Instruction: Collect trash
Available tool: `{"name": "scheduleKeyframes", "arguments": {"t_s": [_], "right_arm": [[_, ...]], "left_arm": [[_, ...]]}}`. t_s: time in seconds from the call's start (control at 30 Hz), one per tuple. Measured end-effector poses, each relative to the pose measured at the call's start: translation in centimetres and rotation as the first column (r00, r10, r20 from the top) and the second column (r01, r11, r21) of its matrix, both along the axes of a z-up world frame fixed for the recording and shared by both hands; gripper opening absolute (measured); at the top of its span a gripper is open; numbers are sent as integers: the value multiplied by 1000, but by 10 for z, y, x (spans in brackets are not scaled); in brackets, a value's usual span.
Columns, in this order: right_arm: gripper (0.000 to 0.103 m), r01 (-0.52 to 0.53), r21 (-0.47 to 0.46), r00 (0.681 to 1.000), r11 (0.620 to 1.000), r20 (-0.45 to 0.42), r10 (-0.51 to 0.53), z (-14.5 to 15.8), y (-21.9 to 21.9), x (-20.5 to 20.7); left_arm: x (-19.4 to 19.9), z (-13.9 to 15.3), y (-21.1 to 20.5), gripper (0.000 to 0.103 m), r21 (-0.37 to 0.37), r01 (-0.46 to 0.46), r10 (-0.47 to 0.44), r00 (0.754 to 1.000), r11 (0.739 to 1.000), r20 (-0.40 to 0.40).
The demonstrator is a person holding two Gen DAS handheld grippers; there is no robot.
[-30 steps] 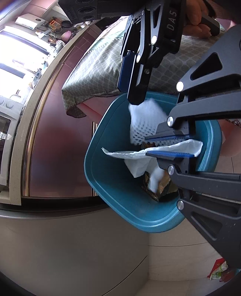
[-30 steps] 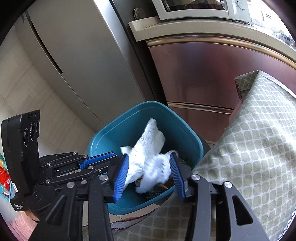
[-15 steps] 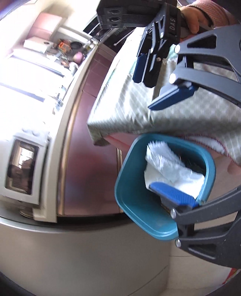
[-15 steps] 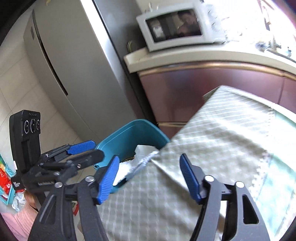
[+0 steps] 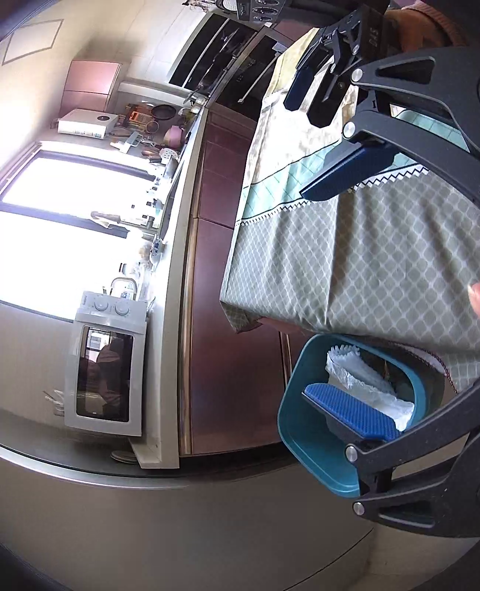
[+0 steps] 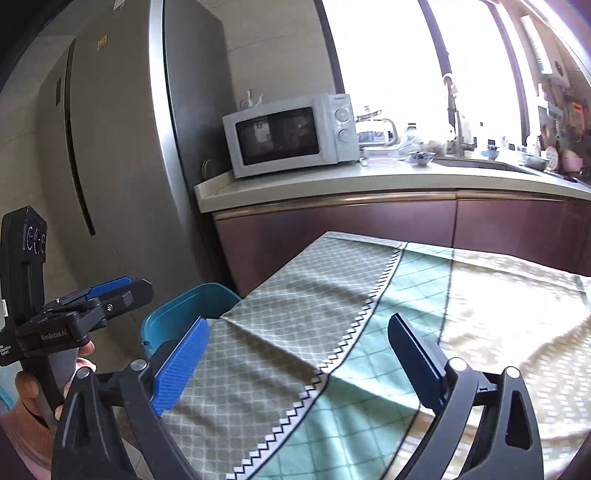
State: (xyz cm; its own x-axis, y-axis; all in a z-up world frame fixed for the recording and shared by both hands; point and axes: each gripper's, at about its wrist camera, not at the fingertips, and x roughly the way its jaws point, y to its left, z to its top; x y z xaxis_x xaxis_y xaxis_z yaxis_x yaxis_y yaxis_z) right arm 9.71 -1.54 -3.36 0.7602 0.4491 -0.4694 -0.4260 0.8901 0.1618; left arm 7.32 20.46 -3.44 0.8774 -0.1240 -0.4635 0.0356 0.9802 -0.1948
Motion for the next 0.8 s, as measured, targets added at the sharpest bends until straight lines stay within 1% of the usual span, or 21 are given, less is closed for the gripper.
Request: {"name": "scheduleKeyframes", "arguments": {"t_s": [0.07, 0.2, 0.37, 0.6, 0.8], "right_arm": [[96, 57, -12, 998, 998, 35, -57, 3, -14, -11], [96, 137, -29, 986, 990, 95, -133, 8, -40, -30], [96, 215, -17, 968, 976, 134, -211, 12, -66, -47], [96, 276, -15, 946, 961, 179, -269, 14, -85, -65], [96, 306, -18, 932, 952, 211, -296, 17, -94, -81]], "left_arm": [[-6, 3, -11, 97, 6, -7, 7, 1000, 1000, 16], [-13, 9, -32, 97, 31, -13, 11, 999, 999, 51], [-21, 16, -56, 97, 61, -2, -3, 997, 998, 82], [-33, 20, -81, 97, 98, -7, -5, 993, 995, 116], [-34, 21, -93, 97, 116, -6, -9, 992, 993, 128]]}}
